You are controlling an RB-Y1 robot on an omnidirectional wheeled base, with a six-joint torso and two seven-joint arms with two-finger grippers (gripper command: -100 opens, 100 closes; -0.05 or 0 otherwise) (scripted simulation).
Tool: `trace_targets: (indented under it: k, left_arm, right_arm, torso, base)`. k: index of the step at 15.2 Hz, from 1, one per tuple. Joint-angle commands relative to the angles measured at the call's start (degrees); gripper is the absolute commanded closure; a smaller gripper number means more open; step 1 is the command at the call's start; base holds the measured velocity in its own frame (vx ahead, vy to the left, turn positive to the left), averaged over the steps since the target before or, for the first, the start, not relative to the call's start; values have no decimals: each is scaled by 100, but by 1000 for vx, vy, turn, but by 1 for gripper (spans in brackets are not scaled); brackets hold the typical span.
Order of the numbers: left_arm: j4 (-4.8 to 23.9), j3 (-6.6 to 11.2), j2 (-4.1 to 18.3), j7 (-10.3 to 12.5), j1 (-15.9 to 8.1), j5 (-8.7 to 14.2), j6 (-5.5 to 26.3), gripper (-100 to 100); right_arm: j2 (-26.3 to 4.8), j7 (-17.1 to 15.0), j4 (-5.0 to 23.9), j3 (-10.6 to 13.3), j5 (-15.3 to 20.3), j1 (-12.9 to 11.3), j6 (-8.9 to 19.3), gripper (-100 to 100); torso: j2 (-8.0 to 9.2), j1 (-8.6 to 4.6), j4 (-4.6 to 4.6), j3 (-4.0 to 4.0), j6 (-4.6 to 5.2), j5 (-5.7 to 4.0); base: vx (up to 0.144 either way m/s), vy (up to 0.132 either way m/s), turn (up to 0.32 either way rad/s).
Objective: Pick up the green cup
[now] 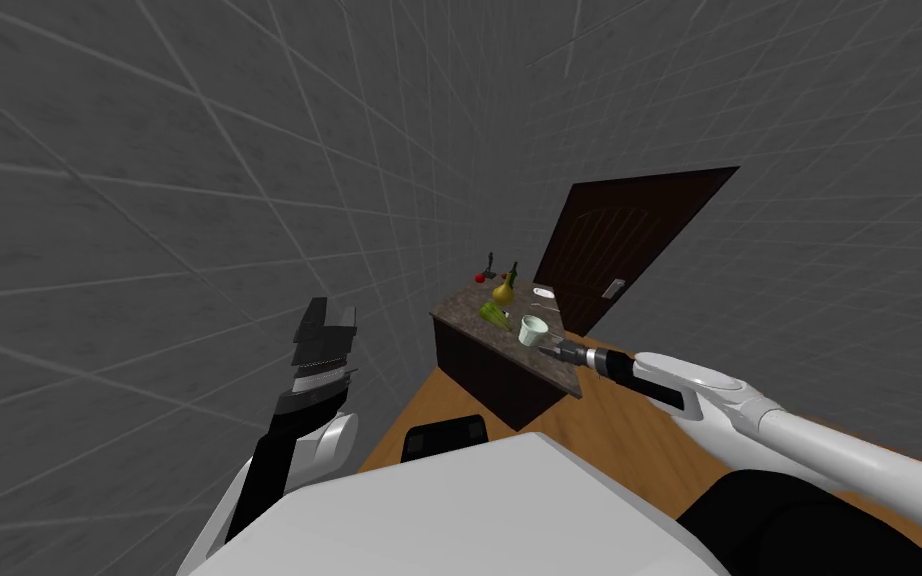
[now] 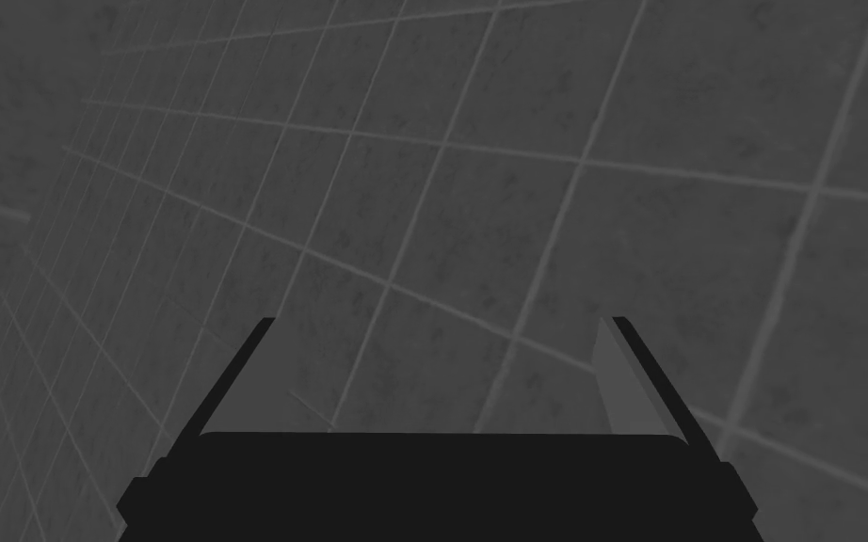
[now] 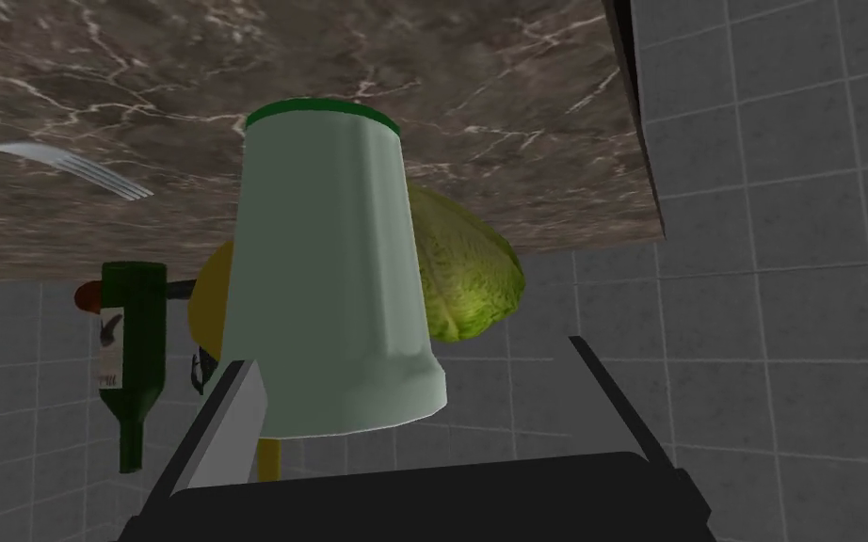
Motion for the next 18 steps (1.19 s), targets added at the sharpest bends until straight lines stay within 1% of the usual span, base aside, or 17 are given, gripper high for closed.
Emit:
trace_targets:
  k: [1,2,3,4,5,6,7,8,9,10,11,12,13,14,16,17,18]
  left_arm:
    - [0,0,0,0,0,0,0,0]
    - [0,0,0,0,0,0,0,0]
    - [0,0,0,0,0,0,0,0]
    - [0,0,0,0,0,0,0,0]
    - [0,0,0,0,0,0,0,0]
    - [0,0,0,0,0,0,0,0]
    - [0,0,0,0,0,0,0,0]
    - [0,0,0,0,0,0,0,0]
    - [0,0,0,0,0,0,0,0]
    - [0,0,0,0,0,0,0,0]
    - [0,0,0,0,0,0,0,0]
    - [0,0,0,0,0,0,0,0]
    - [0,0,0,0,0,0,0,0]
    - [0,0,0,0,0,0,0,0]
    - [0,0,0,0,0,0,0,0]
    - [0,0,0,0,0,0,0,0]
    - [0,0,0,0,0,0,0,0]
  right_arm:
    - [-286,-27,127,-1,66,26,-8,-100]
    - [-379,-27,127,-1,66,26,-8,-100]
    - [-517,-34,287,-13,165,95,-25,-100]
    - [-660,-34,287,-13,165,95,-25,-100]
    - [-716,-34,287,-13,165,95,-25,-100]
    - [-890,-41,440,-22,262,166,-43,-100]
    - [-1002,-41,440,-22,262,166,-43,-100]
    - [-1042,-41,440,-22,262,166,-43,-100]
    - [-1227,-48,585,-26,357,238,-63,-100]
    - [-1337,-48,585,-26,357,238,-63,-100]
    - [-1355,-48,585,-26,357,238,-63,-100]
    - [-1570,-54,720,-26,448,311,-85,-100]
    - [-1652,-54,720,-26,448,311,-85,-100]
    - [-1794,-61,845,-21,537,385,-109,-100]
    - [-1934,-61,845,-21,537,385,-109,-100]
    - [-2125,-67,958,-10,621,460,-135,-100]
    - [-2199,-67,958,-10,621,460,-135,-100]
  torso:
    - [0,0,0,0,0,0]
    - [0,1,0,0,0,1]
    - [-1,0,0,0,0,1]
    - [-1,2,0,0,-1,1]
    - [-1,3,0,0,0,1]
    - [-1,1,0,0,0,1]
    - [-2,2,0,-1,-1,1]
    - [-2,3,0,-1,-1,1]
    - [-2,2,0,-1,1,1]
    - [-3,2,-1,-2,-1,1]
    - [-4,3,-1,-2,-1,2]
    - [-3,2,0,-2,0,1]
    - [-3,3,-1,-2,-1,1]
    - [-3,5,0,-1,-1,1]
    - [-2,10,0,-1,-1,3]
    - [-3,8,0,-1,0,2]
    - [-4,8,-1,-2,-1,2]
  base:
    - [-16,28,66]
    - [-11,20,27]
    - [-11,28,59]
    - [-14,30,70]
    - [-11,21,30]
    - [-10,27,73]
    - [-12,31,74]
    - [-8,22,21]
    - [-5,27,60]
    - [-7,30,69]
    - [-7,21,24]
    - [-10,31,63]
    - [-11,35,68]
    - [-11,43,85]
    - [-8,38,51]
    - [-4,36,64]
    - [-4,38,74]
